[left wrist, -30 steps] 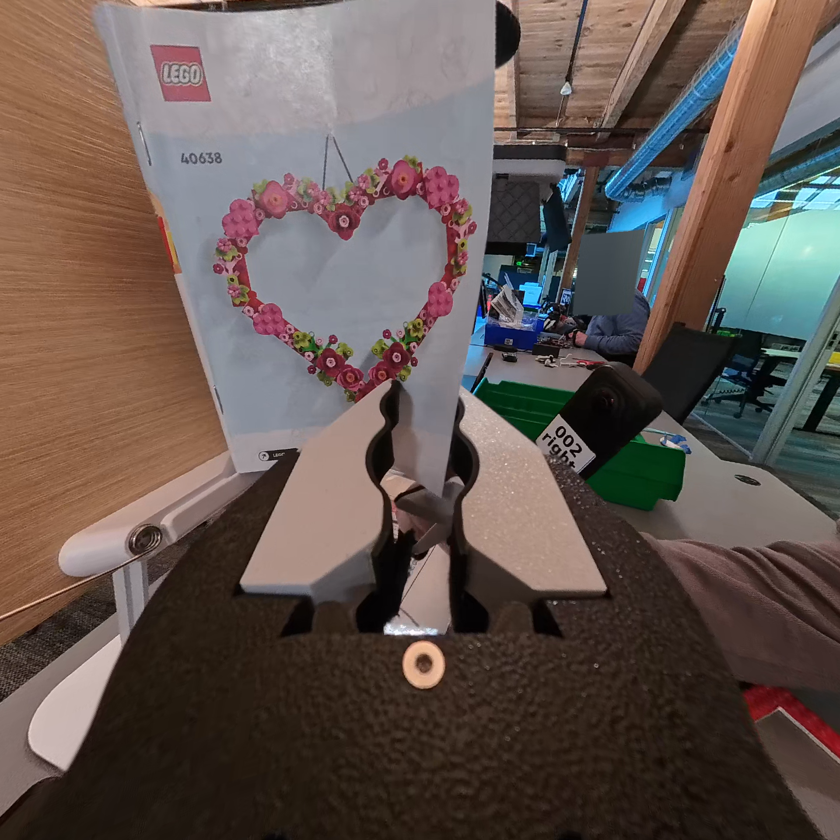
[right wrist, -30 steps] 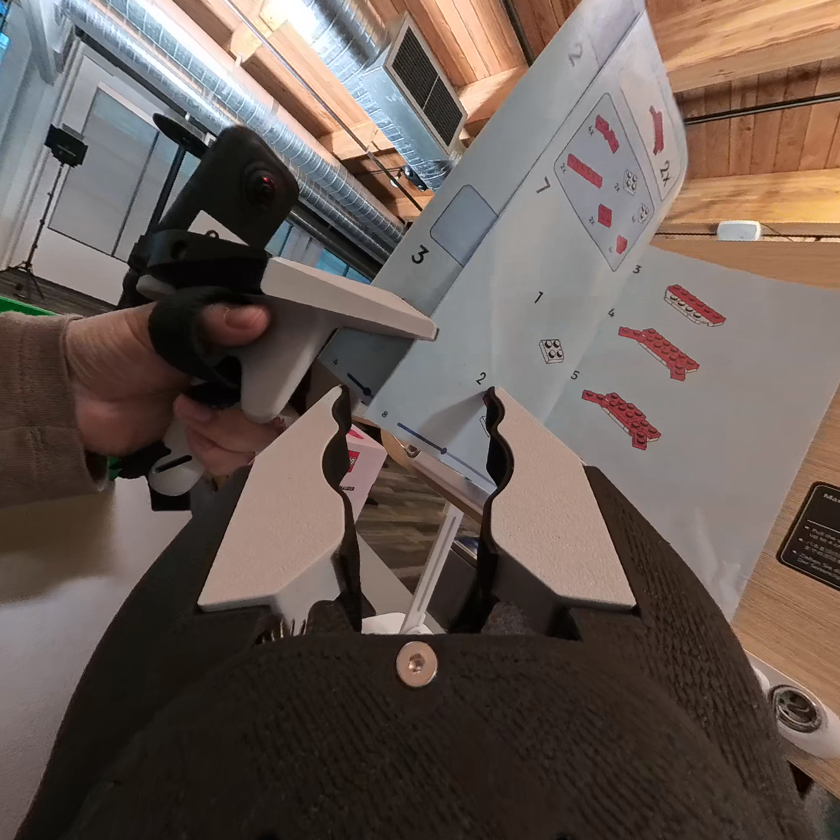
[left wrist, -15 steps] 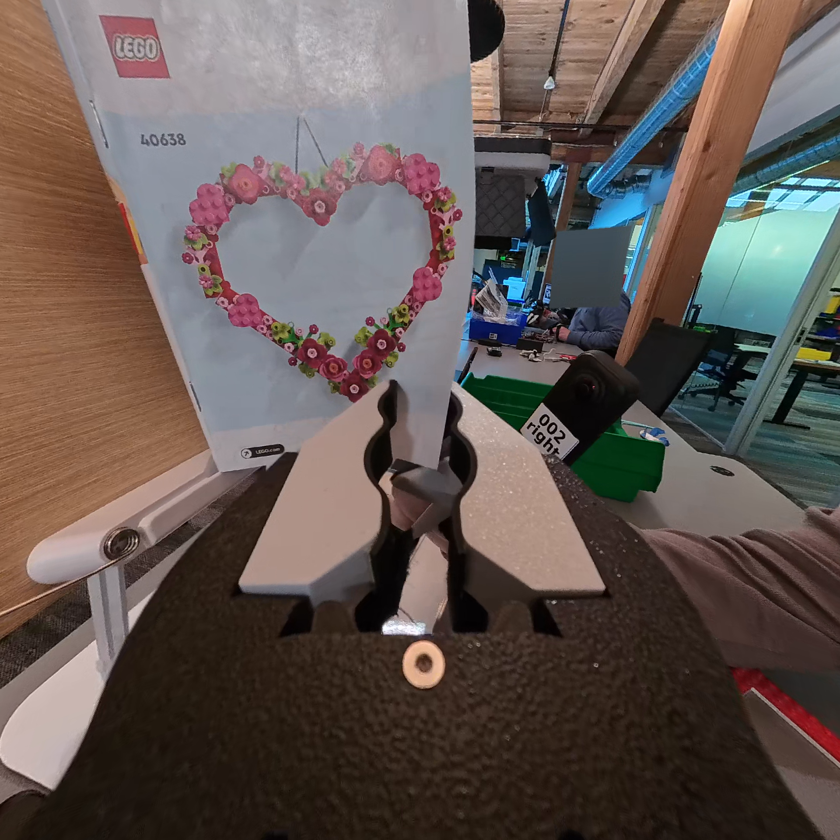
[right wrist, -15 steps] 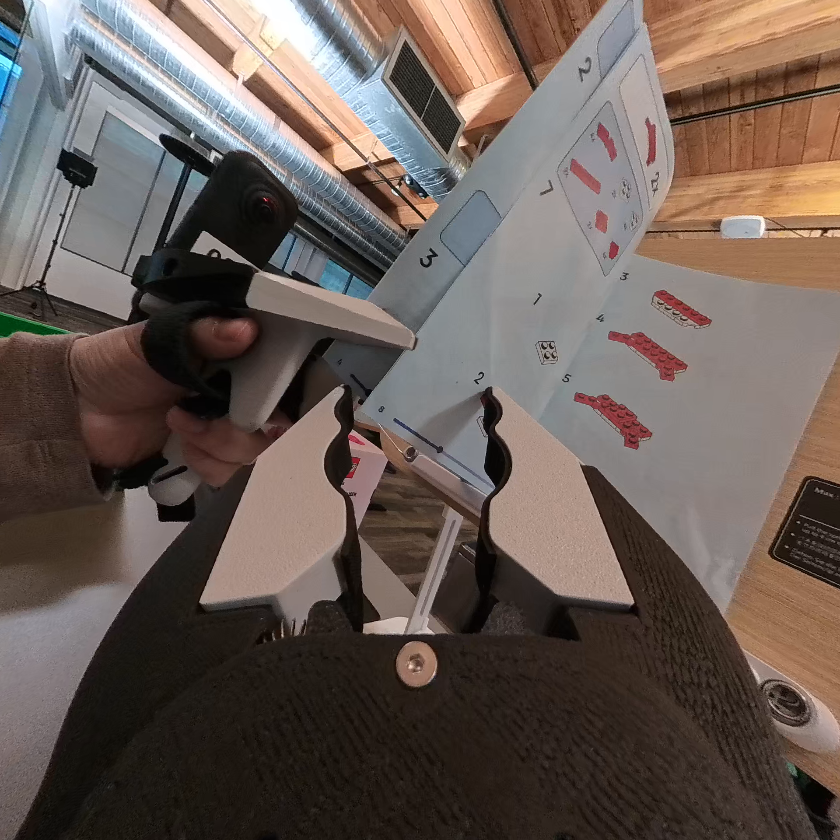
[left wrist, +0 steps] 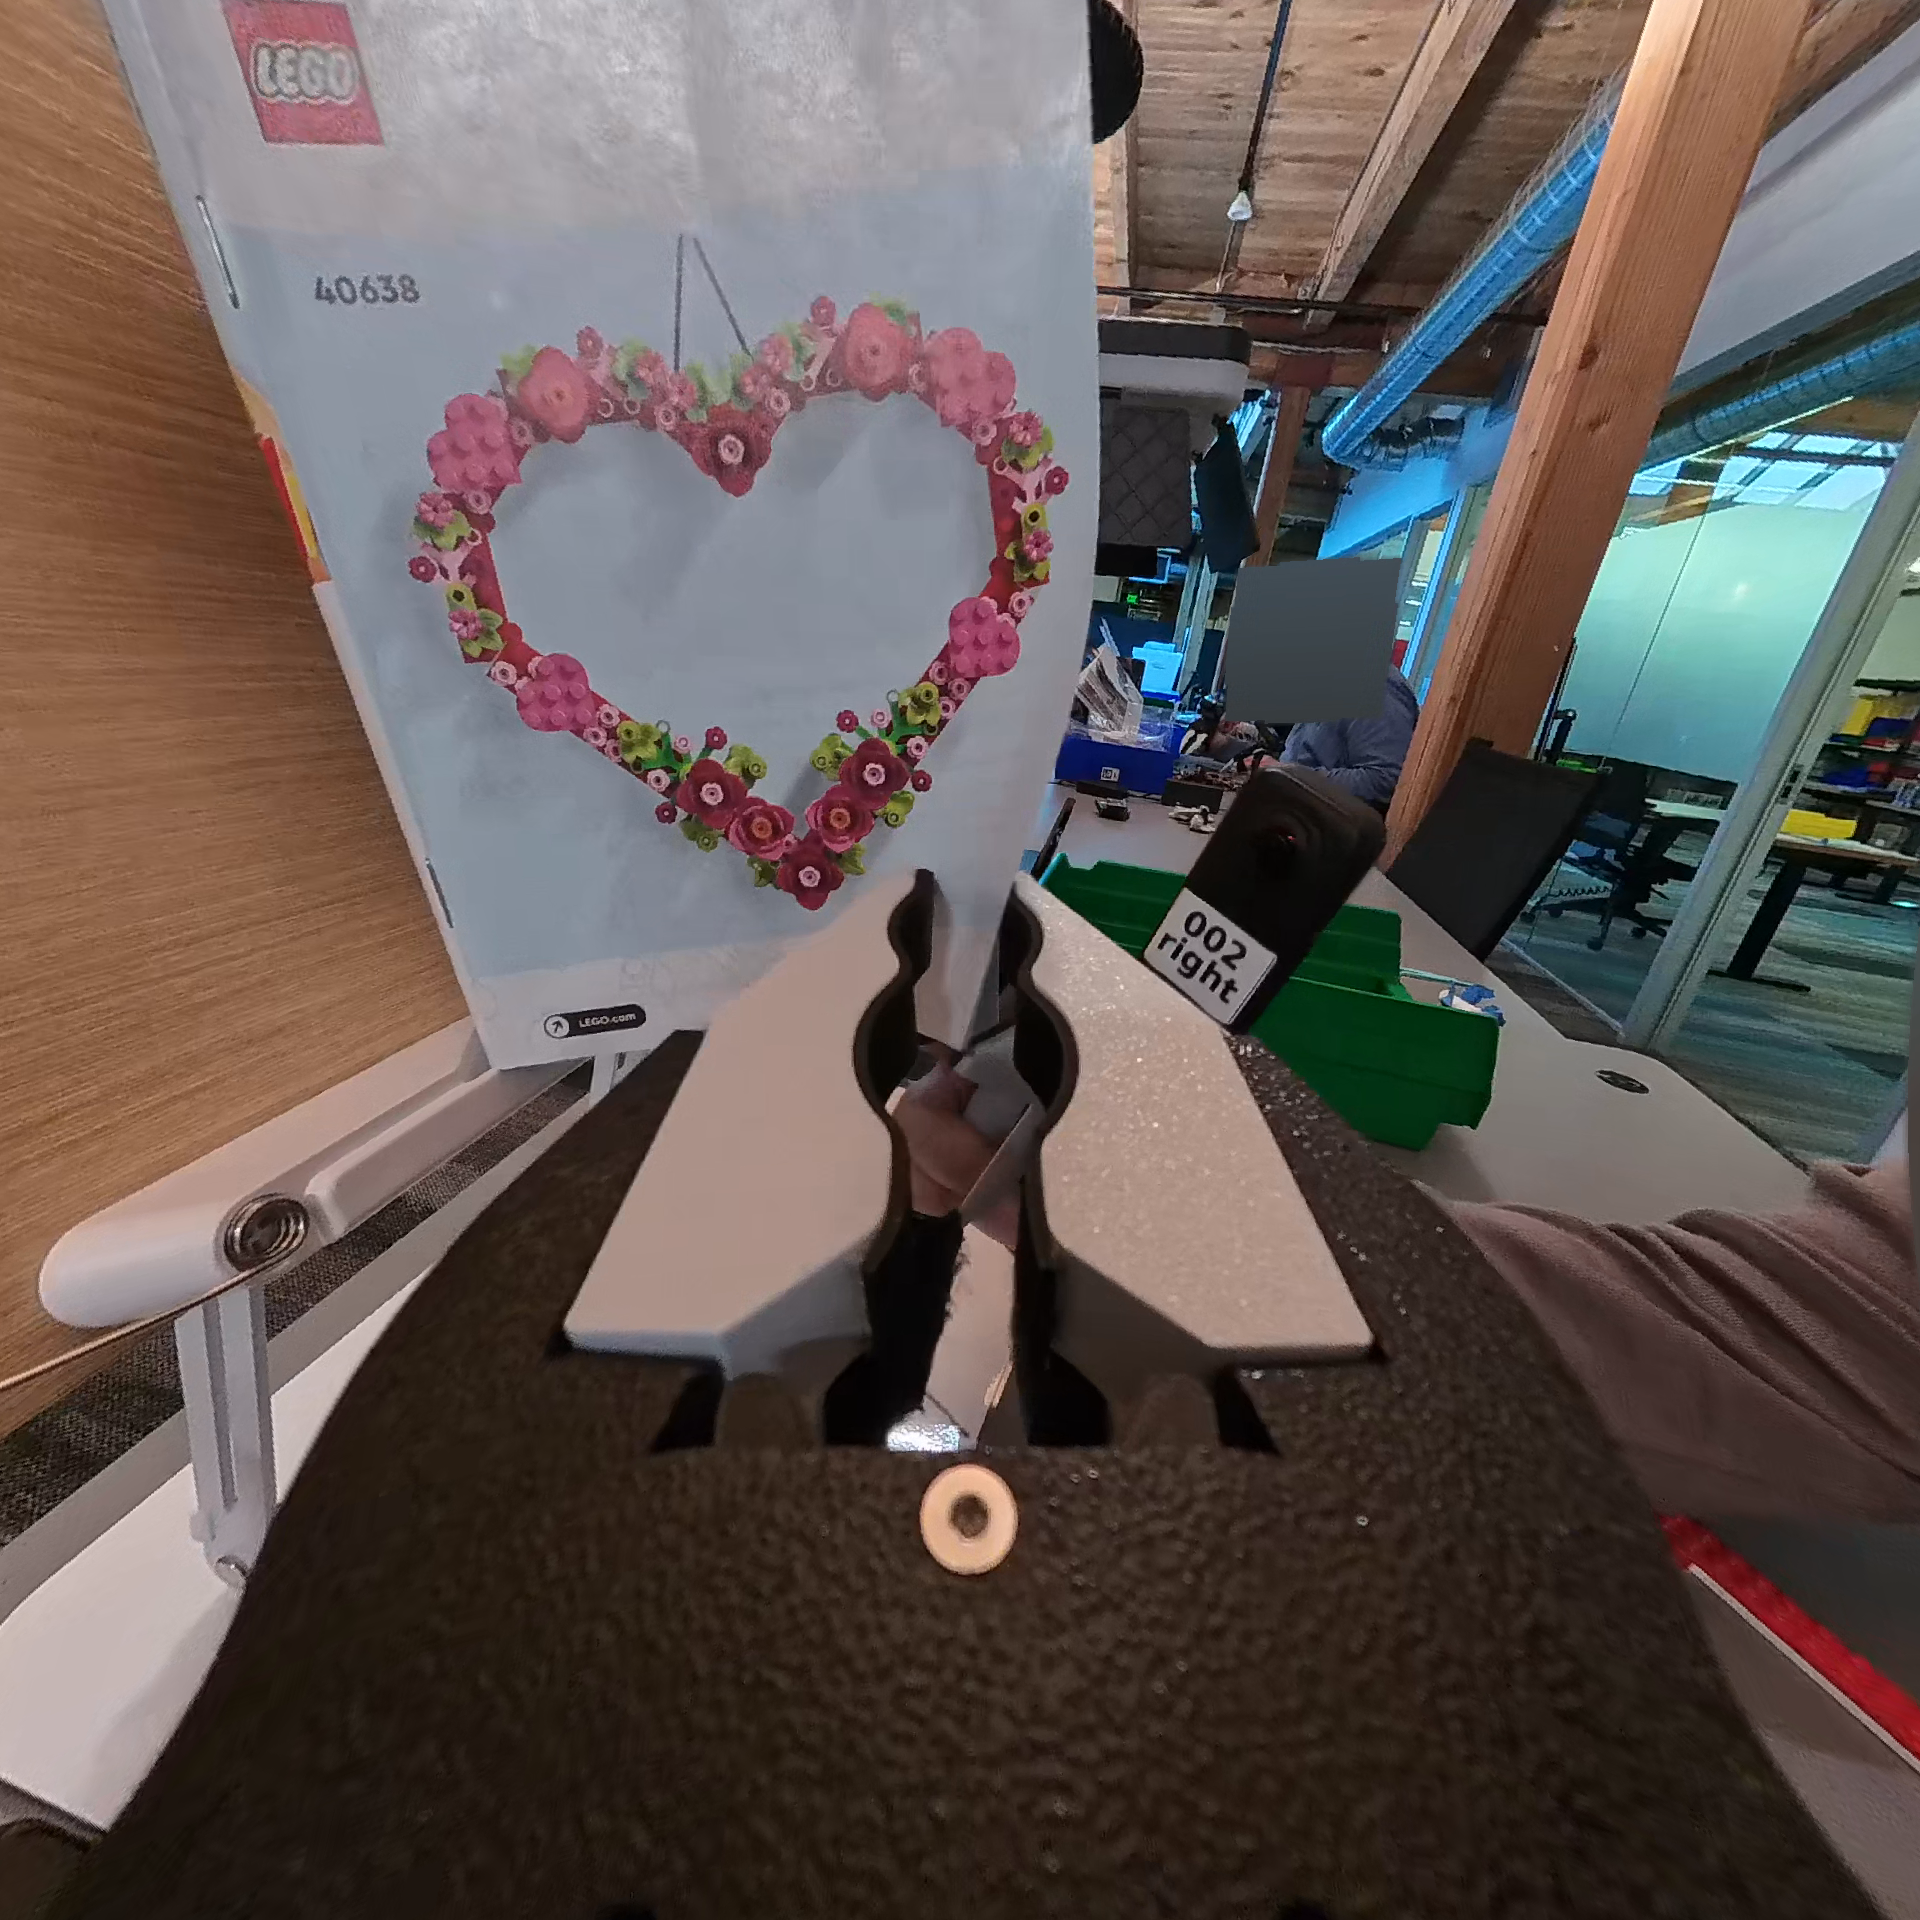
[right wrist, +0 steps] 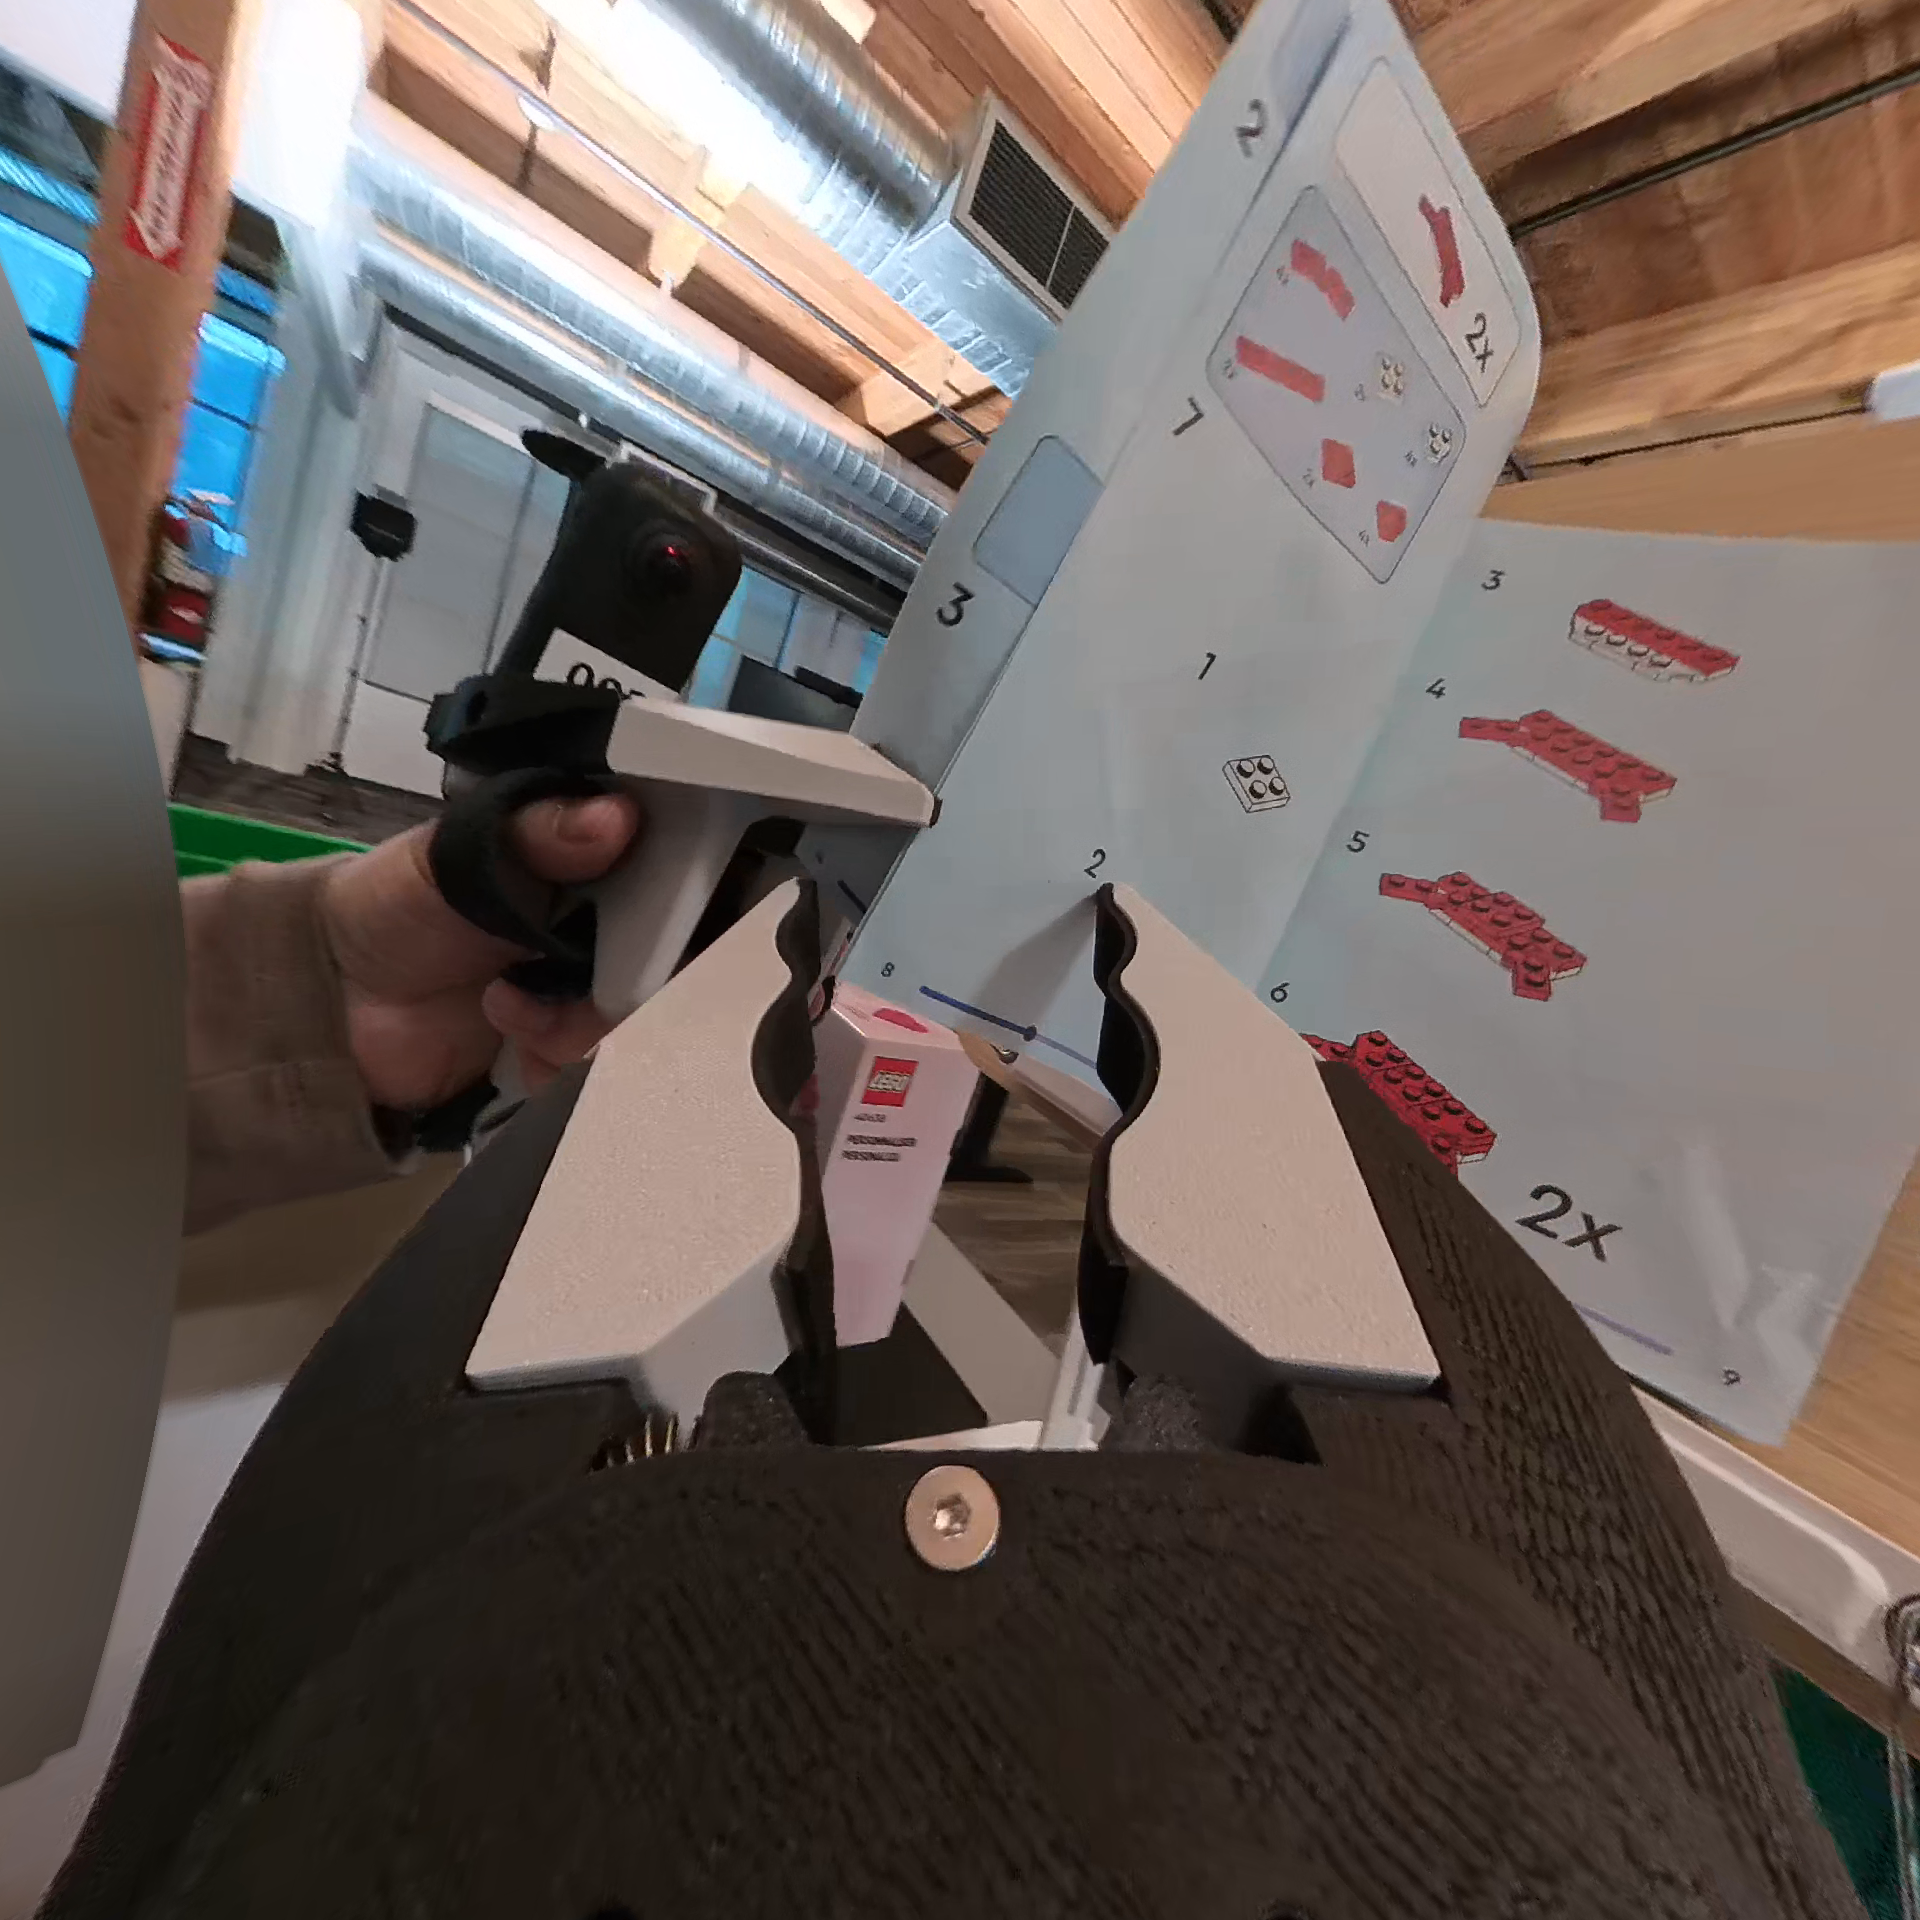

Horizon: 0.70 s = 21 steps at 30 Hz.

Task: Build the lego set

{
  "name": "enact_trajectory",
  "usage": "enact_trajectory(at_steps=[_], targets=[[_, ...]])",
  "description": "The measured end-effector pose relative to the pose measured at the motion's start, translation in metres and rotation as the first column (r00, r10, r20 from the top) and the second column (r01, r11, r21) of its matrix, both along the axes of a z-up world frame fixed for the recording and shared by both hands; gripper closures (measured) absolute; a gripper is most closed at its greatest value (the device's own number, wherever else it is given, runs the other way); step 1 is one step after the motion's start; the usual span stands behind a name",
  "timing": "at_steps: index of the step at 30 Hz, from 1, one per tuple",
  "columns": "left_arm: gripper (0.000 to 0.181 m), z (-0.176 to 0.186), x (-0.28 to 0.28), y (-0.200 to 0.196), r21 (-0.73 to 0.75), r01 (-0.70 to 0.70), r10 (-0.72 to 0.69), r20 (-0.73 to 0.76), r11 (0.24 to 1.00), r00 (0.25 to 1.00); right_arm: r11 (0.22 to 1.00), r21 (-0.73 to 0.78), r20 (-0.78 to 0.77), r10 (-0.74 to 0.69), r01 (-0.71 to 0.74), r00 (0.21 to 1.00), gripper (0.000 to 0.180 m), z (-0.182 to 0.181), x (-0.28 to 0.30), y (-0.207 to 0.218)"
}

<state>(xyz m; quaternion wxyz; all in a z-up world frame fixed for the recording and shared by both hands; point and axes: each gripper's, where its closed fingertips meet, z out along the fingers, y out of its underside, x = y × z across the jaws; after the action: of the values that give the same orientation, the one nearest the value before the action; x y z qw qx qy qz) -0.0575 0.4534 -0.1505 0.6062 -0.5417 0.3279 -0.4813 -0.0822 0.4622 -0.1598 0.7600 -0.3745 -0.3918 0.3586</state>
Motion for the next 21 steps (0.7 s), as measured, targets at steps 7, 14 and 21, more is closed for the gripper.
enact_trajectory(at_steps=[7,14,21], targets=[[0.173,-0.002,0.004,-0.001,-0.007,0.022,-0.021,0.004,1.0,1.0,0.992,-0.071,-0.034,0.098,-0.1,0.995,0.129,0.001,0.004,-0.002],[0.17,-0.002,0.007,-0.002,-0.04,0.073,-0.071,0.048,0.997,0.996,0.972,-0.134,-0.088,0.182,-0.193,0.979,0.131,0.004,0.011,-0.002],[0.17,-0.002,0.008,-0.002,-0.045,0.077,-0.074,0.061,0.996,0.995,0.962,-0.154,-0.108,0.213,-0.228,0.971,0.133,0.004,0.013,-0.002]])
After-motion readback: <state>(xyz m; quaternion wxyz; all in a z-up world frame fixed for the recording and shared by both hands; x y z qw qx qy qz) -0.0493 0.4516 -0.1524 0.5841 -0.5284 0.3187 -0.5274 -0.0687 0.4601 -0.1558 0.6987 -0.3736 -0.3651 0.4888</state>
